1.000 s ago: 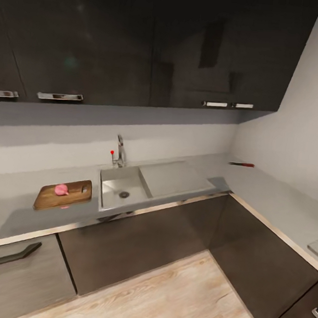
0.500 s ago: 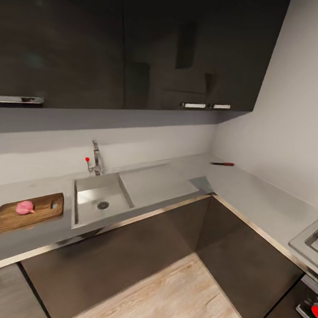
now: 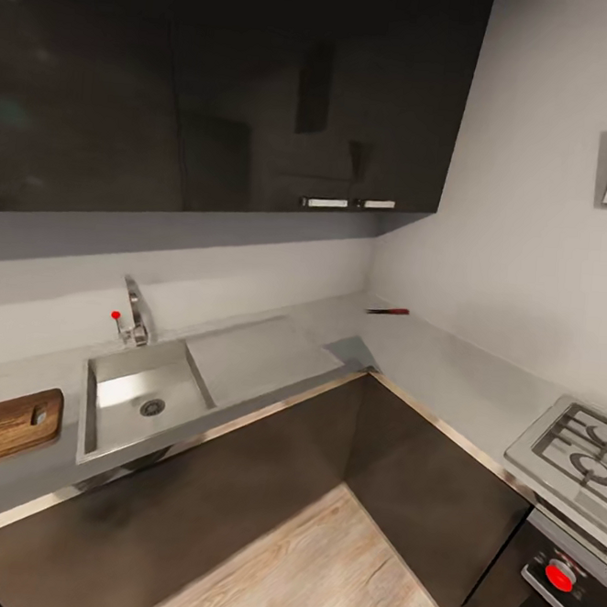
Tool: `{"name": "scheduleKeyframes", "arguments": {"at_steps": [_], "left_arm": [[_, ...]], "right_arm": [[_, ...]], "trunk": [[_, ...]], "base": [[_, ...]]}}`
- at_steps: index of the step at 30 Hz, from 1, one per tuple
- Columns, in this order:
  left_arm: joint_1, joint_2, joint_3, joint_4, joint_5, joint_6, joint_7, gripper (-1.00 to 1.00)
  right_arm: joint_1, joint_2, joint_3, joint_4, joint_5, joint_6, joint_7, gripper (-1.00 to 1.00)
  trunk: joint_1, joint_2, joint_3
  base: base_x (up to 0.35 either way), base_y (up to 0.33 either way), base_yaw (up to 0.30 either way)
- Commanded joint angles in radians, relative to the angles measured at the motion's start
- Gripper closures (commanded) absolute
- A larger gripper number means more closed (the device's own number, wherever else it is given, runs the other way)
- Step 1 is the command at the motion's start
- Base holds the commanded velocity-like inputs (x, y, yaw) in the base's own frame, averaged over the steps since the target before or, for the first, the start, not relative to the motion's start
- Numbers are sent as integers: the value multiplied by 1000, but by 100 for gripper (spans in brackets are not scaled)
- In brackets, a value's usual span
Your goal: In the kitchen, take the Vidalia onion out of the sink, dice it on the chopping board with the paring knife, put the diced onion into the bowl on the countertop, then place both the paring knife and the chopping board into the sink.
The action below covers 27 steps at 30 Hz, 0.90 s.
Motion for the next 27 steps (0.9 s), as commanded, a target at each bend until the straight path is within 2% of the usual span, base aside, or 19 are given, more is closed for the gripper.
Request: {"name": "scheduleKeyframes", "arguments": {"at_steps": [1,13,16,18,20,22,25,27], "left_arm": [[-2,0,-4,4,7,-7,0,-100],[-2,-3,-5,4,6,-7,-1,-100],[-2,-4,-5,4,6,-7,-1,-100],[-2,-4,-5,4,5,-7,-1,-100],[-2,-5,-5,4,5,-7,-1,-100],[-2,-5,-5,4,4,-7,-1,-100],[-2,-5,-5,4,4,-7,-2,-100],[-2,-5,-5,4,4,-7,-2,-100]], "right_arm": [[-1,-1,9,0,-6,-3,-7,-100],[-1,-1,8,-9,-5,0,-9,-100],[-4,-1,7,-41,-4,6,-25,-100],[-5,-1,8,-97,-2,30,-65,-100],[-7,-1,8,-213,1,110,-147,-100],[-7,-1,9,-282,2,171,-191,-100],[-10,-1,9,-475,4,347,-277,-100],[-11,-1,9,-607,5,455,-304,-100]], "trunk": [[1,-2,-2],[1,-2,-1],[1,-2,-1],[1,-2,-1],[1,-2,-1],[1,-2,-1],[1,-2,-1],[1,-2,-1]], "base": [[6,-5,-56],[1,-1,-10],[0,0,0],[0,0,0],[0,0,0],[0,0,0],[0,0,0],[0,0,0]]}}
